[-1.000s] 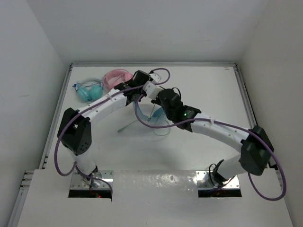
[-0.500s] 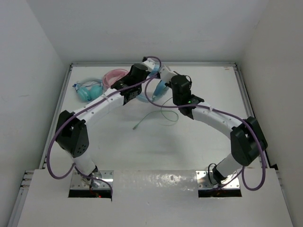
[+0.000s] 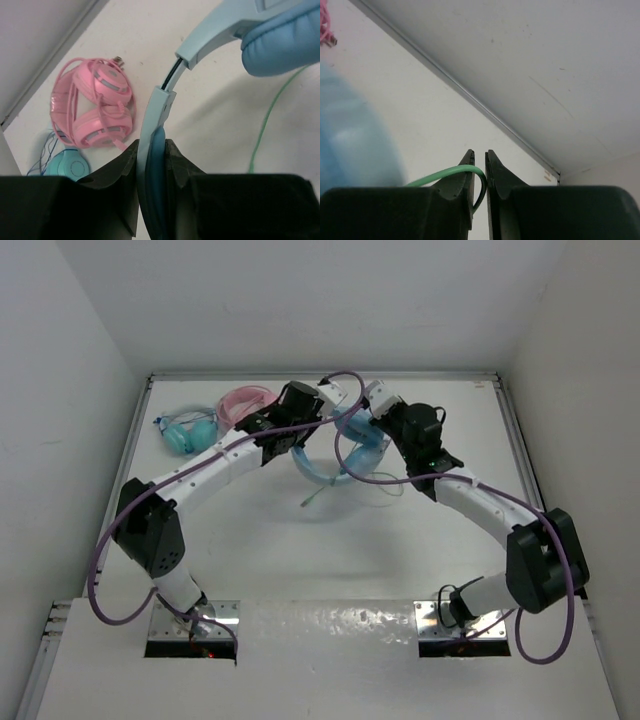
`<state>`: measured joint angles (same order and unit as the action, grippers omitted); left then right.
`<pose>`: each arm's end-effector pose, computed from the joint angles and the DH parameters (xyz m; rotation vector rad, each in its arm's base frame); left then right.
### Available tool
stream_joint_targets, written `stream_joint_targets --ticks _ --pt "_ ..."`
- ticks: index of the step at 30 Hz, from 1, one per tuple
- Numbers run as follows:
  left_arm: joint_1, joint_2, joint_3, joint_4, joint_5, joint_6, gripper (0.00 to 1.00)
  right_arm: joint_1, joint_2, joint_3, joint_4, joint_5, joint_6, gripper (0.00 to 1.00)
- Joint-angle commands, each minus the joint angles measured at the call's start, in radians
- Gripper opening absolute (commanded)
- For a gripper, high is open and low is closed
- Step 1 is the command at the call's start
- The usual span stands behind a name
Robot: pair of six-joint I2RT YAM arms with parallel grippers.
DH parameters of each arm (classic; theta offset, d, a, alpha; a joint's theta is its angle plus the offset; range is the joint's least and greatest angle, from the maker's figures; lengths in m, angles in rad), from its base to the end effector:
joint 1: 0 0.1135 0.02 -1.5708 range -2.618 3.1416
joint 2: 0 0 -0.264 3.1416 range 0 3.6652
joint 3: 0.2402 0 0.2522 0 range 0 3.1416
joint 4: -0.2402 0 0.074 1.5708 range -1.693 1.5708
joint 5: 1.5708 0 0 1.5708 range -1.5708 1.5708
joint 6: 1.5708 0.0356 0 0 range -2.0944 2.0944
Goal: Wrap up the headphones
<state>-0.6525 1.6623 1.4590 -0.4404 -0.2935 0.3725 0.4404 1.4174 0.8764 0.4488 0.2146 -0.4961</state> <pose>0.3103 -0.2241 0.3208 0.9294 1.9805 0.1671 0.3007 0.1333 0.2897 -0.6028 1.5526 -0.2206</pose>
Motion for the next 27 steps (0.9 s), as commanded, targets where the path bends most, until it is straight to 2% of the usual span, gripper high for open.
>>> stream_joint_targets --ticks 1,3,5,6,7,8,9,13,16,17,18,21,22,23,24,25,27 --pt "-0.021 -0.052 -0.026 -0.193 0.168 0.135 0.0 -0.078 0.031 0.099 0.153 0.065 -0.019 0.12" --pt "-0.021 -0.055 -0.026 -0.201 0.189 0.14 0.0 -0.081 0.07 0.111 0.149 0.065 -0.012 0.16" --pt "-0.022 -0.056 -0.026 -0.207 0.206 0.143 0.0 -0.089 0.101 0.137 0.159 0.072 0.007 0.33" --pt "-0.022 -0.055 -0.023 -0.211 0.212 0.144 0.0 -0.091 0.138 0.154 0.148 0.077 0.033 0.33" --pt "-0.022 -0.056 -0.022 -0.215 0.227 0.147 0.0 -0.097 0.156 0.173 0.115 0.072 0.048 0.31" --pt "-0.022 -0.056 -0.022 -0.219 0.241 0.146 0.0 -0.098 0.172 0.205 0.09 0.054 0.062 0.21" --pt "-0.022 -0.056 -0.022 -0.222 0.255 0.141 0.0 -0.1 0.19 0.216 0.061 0.022 0.07 0.01" --pt "-0.021 -0.046 -0.028 -0.228 0.358 0.126 0.0 -0.1 0.183 0.159 0.077 -0.199 0.146 0.0" --pt "-0.021 -0.032 -0.032 -0.231 0.401 0.121 0.0 -0.1 0.178 0.119 0.068 -0.248 0.189 0.0" --pt "-0.019 -0.029 -0.028 -0.239 0.425 0.115 0.0 -0.1 0.176 0.118 0.051 -0.245 0.203 0.05" --pt "-0.018 -0.024 -0.026 -0.248 0.425 0.115 0.0 -0.1 0.172 0.116 0.03 -0.239 0.211 0.05" --pt "0.007 -0.004 -0.006 -0.282 0.543 0.106 0.0 -0.106 0.132 0.098 -0.044 -0.224 0.253 0.3" --pt "0.014 0.01 0.004 -0.306 0.609 0.1 0.0 -0.111 0.103 0.092 -0.092 -0.222 0.269 0.5" --pt "0.025 0.02 0.018 -0.32 0.641 0.095 0.0 -0.112 0.088 0.096 -0.123 -0.218 0.29 0.65" --pt "0.043 0.028 0.046 -0.334 0.684 0.086 0.0 -0.115 0.072 0.104 -0.163 -0.181 0.333 0.95" --pt "0.053 0.04 0.053 -0.342 0.695 0.079 0.0 -0.117 0.058 0.139 -0.265 -0.157 0.359 0.99" --pt "0.068 0.043 0.051 -0.321 0.676 0.045 0.0 -0.123 0.006 0.177 -0.384 -0.103 0.454 0.99"
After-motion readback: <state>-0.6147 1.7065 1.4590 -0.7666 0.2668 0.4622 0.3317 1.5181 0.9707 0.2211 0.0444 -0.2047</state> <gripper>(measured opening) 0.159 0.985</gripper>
